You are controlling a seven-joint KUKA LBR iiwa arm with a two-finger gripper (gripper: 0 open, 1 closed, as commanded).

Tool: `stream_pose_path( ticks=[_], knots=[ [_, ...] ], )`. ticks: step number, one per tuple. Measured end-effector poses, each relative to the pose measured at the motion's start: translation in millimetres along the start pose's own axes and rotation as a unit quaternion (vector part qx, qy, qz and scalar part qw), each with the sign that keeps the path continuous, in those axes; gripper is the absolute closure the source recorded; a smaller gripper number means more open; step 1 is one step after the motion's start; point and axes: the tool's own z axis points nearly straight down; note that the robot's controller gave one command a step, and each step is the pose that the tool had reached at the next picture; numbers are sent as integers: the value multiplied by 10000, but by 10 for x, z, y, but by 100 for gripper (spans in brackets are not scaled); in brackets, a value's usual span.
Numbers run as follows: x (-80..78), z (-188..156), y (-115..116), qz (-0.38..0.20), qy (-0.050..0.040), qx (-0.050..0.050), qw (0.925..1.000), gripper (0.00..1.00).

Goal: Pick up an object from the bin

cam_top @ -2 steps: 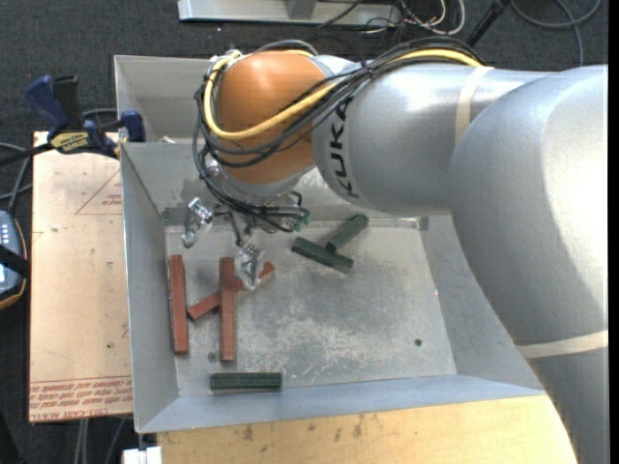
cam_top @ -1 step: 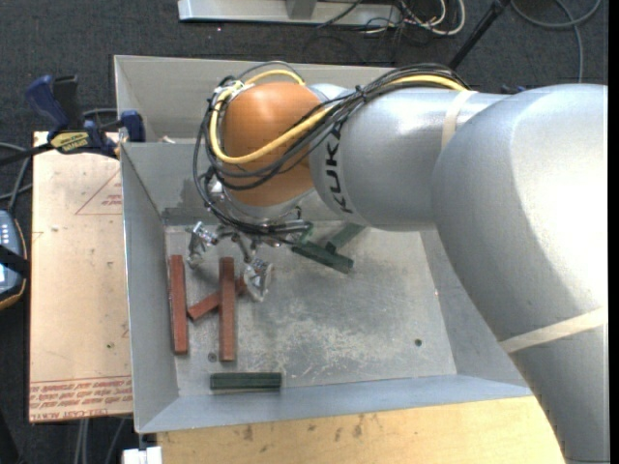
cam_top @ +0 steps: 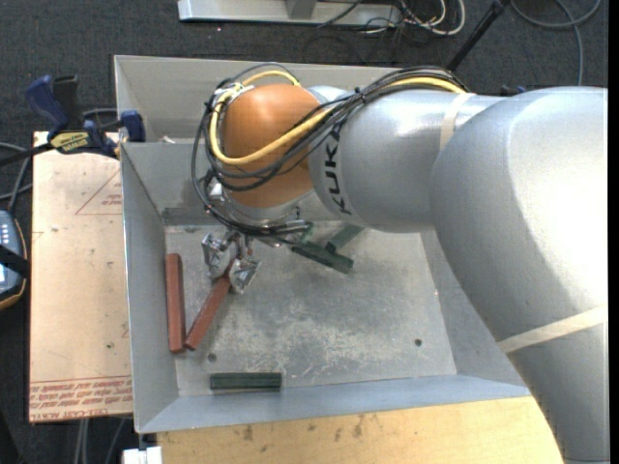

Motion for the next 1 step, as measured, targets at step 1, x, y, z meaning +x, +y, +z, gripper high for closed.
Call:
stream_pose_path(
  ticks=[1],
  knots=[
    [0, 0, 0, 3, 0, -1, 10000, 100]
  ],
)
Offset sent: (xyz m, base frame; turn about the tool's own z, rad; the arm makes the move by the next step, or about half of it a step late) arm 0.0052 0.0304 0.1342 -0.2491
